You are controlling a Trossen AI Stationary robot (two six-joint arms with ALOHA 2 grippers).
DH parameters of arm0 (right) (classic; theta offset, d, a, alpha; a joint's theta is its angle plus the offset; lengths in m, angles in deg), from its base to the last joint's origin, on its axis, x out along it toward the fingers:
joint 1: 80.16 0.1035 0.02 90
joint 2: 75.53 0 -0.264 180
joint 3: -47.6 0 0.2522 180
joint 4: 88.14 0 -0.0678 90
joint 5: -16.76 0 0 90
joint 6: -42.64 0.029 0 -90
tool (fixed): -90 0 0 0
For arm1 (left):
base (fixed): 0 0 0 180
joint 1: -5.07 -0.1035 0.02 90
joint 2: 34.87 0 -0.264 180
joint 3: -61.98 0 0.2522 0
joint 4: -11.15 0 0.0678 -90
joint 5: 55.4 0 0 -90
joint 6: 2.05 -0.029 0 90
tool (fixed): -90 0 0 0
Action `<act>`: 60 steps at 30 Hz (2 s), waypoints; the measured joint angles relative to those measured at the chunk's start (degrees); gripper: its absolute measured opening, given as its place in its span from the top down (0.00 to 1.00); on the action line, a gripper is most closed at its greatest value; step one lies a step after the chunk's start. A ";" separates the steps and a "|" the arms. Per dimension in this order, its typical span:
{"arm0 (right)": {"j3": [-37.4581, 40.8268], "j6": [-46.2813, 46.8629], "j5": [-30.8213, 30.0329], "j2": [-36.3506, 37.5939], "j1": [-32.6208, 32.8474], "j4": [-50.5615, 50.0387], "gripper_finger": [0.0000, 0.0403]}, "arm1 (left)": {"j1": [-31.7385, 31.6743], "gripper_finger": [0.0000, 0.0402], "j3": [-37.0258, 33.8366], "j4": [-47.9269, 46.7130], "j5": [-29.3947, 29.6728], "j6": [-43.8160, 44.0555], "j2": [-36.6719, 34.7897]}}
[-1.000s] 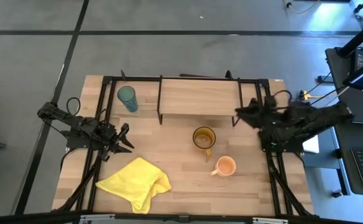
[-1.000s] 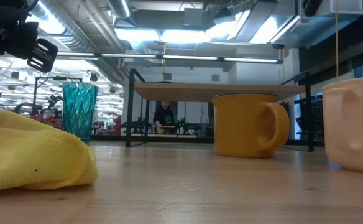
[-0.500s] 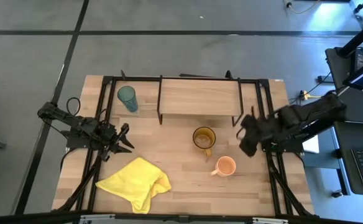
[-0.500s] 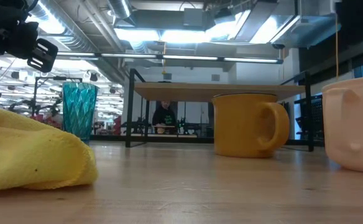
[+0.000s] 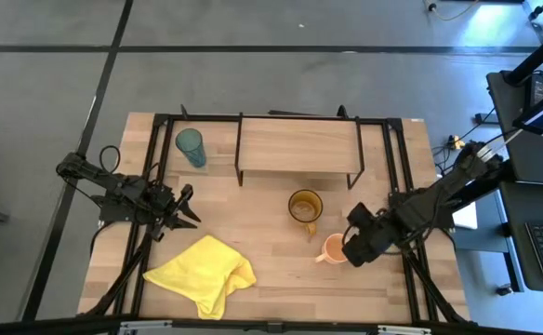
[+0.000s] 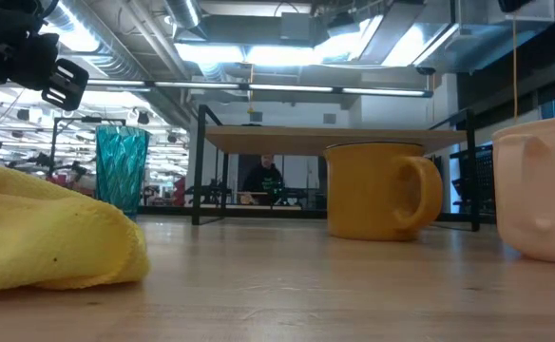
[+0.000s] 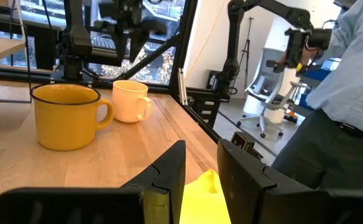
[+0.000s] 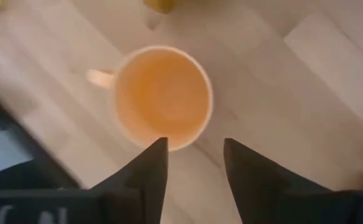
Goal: Stack small to large cups/mugs on shelf
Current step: Put the light orange mug on the shelf
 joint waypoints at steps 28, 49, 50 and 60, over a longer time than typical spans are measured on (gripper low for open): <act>3.77 3.77 -6.82 -3.95 -3.83 8.70 0.60 | 0.00 0.78 0.01 0.00 0.00 0.00 0.00; 1.32 35.21 0.39 1.11 4.53 -0.76 0.60 | 0.00 0.78 0.00 0.01 0.01 0.00 0.00; 1.34 36.96 -0.60 0.39 5.36 -0.47 0.60 | 0.00 0.78 0.00 0.01 -0.01 0.00 0.00; 1.39 43.88 -2.22 -5.16 6.43 2.82 0.60 | 0.00 0.78 -0.01 0.01 -0.01 0.00 0.00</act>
